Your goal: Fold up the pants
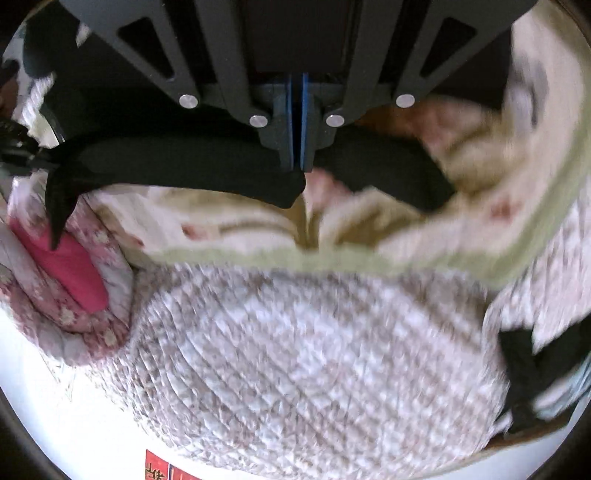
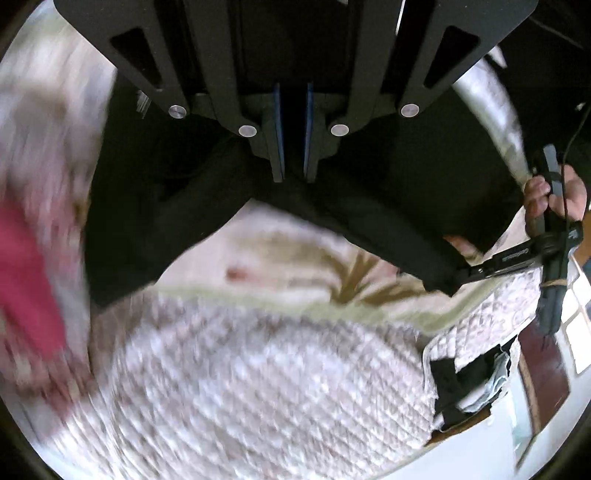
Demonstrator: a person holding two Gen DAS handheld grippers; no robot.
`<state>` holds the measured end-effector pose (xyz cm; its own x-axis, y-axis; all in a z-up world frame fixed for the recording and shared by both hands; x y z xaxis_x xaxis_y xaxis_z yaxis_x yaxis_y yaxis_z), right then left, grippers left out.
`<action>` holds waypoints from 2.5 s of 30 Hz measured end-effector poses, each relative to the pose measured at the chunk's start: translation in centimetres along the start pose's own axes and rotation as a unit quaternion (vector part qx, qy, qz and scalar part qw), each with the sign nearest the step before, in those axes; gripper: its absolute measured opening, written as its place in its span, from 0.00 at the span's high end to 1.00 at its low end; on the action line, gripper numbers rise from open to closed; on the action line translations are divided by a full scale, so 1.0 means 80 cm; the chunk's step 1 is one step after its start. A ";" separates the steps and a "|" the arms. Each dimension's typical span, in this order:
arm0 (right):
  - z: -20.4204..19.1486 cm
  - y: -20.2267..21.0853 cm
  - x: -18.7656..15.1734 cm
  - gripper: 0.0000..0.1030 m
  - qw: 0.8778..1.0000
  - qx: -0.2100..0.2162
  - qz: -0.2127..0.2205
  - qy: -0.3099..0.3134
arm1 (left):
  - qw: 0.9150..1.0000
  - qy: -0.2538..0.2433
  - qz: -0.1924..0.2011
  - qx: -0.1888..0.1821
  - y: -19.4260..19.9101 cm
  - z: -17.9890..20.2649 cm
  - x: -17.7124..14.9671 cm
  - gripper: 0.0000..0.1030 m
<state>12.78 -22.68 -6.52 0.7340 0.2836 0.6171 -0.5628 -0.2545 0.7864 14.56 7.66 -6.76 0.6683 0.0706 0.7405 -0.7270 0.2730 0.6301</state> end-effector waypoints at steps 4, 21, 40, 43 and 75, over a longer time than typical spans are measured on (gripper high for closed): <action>0.001 -0.025 -0.064 0.90 0.998 -0.005 -0.054 -0.044 | 0.998 0.024 -0.050 -0.007 0.002 0.001 -0.074 0.96; 0.046 0.038 -0.115 0.44 0.964 0.014 -0.024 -0.264 | 0.997 0.046 -0.058 0.019 0.027 -0.015 -0.089 0.65; 0.122 0.030 -0.104 0.44 0.925 -0.028 0.018 -0.378 | 0.991 0.027 -0.082 0.101 -0.086 -0.040 -0.048 0.50; 0.125 0.027 -0.103 0.47 0.925 -0.033 0.018 -0.379 | 0.989 0.016 -0.083 0.120 -0.092 -0.044 -0.043 0.58; 0.138 0.029 -0.114 0.87 0.916 -0.036 0.002 -0.400 | 0.962 0.258 0.025 0.082 0.077 -0.175 -0.137 0.62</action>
<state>9.00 -36.07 -10.60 0.7592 -0.4929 0.4250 -0.5683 -0.1837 0.8021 4.98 22.00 -14.26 0.5899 0.5588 0.5829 -0.7477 0.1054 0.6556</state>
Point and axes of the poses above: each gripper's, at about its wrist camera, not at the fingertips, and y roughly against the way its jaws point, z to its right, x to its top, the point moved 6 cm from there along -y, roughly the way its jaws point, and after that the axes turned 9 degrees about -x, right-handed, at the moved point
